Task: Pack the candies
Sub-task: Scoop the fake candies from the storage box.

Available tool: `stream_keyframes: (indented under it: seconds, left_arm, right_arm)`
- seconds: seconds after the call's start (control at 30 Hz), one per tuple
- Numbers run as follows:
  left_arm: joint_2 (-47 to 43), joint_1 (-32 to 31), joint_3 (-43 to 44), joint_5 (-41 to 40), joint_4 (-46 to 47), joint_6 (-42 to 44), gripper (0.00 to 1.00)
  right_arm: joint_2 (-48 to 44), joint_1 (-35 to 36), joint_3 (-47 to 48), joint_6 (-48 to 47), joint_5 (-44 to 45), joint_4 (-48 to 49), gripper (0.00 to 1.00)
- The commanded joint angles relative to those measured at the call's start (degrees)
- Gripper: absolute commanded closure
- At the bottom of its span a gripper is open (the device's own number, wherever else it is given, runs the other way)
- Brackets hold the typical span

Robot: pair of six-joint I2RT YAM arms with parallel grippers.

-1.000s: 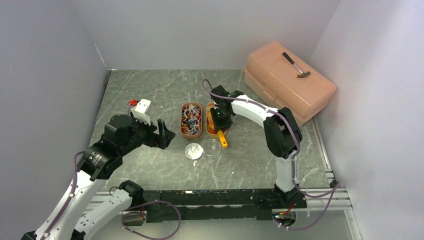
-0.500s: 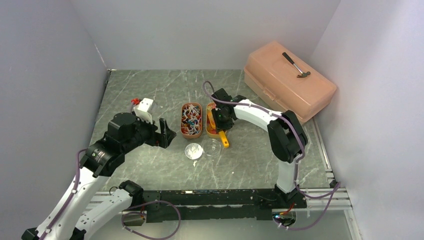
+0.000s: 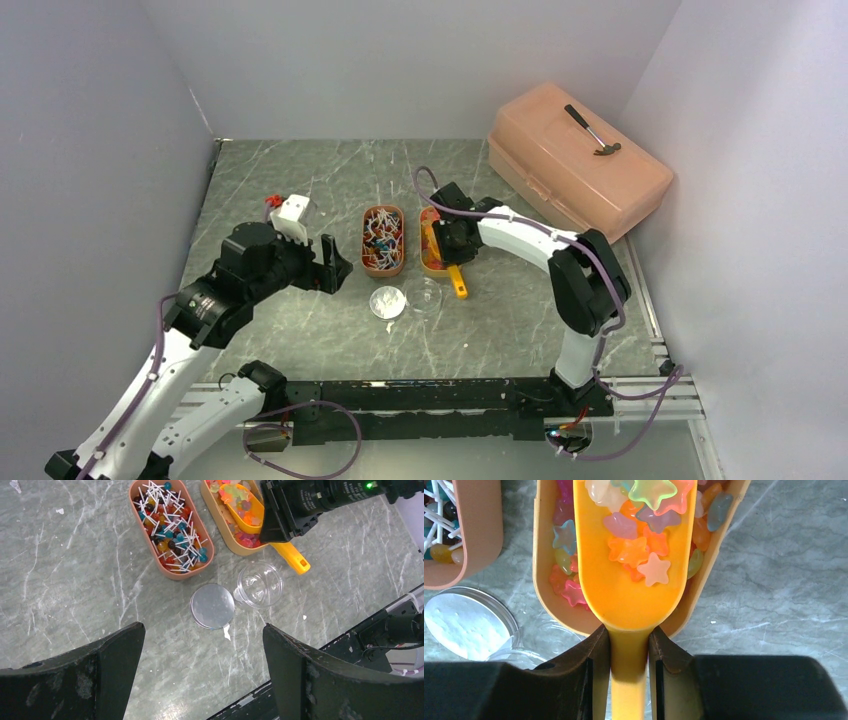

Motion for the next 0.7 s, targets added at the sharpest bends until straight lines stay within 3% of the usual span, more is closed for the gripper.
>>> stream_keyframes:
  seconds: [0.0,0.67]
  left_arm:
    - [0.23,-0.17,0.05,-1.09,0.41,0.62,0.07]
    - [1.02,-0.17,0.00,-1.77,0.45,0.82,0.07]
  right_arm:
    - [-4.63,-0.05,-1.08,-0.44,2.10,3.00,1.00]
    - [-14.90,1.23,-7.46,-2.81,3.71,8.48,1.00]
